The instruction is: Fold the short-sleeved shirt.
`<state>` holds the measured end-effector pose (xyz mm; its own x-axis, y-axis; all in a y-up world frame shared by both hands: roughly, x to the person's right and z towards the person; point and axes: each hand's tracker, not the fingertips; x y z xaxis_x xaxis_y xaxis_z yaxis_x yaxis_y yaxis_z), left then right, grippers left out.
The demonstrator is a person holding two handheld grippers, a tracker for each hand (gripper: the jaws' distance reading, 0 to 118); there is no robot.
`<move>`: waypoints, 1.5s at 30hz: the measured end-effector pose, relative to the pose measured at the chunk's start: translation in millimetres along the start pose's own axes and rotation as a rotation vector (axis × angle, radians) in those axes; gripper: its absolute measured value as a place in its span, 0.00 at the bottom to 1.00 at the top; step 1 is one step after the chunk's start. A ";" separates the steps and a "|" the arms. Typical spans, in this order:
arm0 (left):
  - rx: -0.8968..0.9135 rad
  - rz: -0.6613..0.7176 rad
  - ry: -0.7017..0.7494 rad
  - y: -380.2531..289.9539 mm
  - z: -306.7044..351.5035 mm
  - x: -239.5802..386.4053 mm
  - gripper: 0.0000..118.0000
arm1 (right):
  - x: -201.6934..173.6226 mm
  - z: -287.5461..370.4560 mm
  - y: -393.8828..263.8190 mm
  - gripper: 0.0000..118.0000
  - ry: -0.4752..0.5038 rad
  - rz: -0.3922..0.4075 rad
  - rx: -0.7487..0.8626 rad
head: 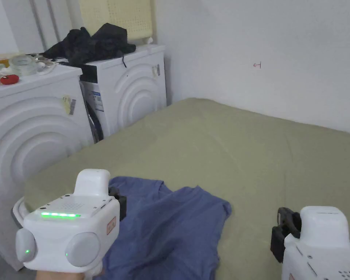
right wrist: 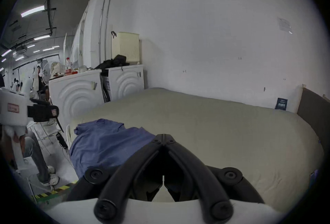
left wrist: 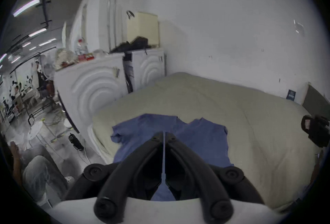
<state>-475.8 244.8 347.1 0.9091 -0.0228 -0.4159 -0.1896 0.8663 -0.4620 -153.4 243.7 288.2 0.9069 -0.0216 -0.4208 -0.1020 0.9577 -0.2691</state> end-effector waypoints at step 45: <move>-0.130 -0.437 -0.638 78.1 22.5 345.1 0.00 | 180.2 196.1 -80.3 0.00 -0.452 -0.156 -0.144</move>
<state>-168.5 315.8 185.1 0.9411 -0.0235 0.3372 0.2289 0.7785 -0.5844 98.3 219.1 403.8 0.9990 -0.0046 0.0434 0.0228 0.9030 -0.4290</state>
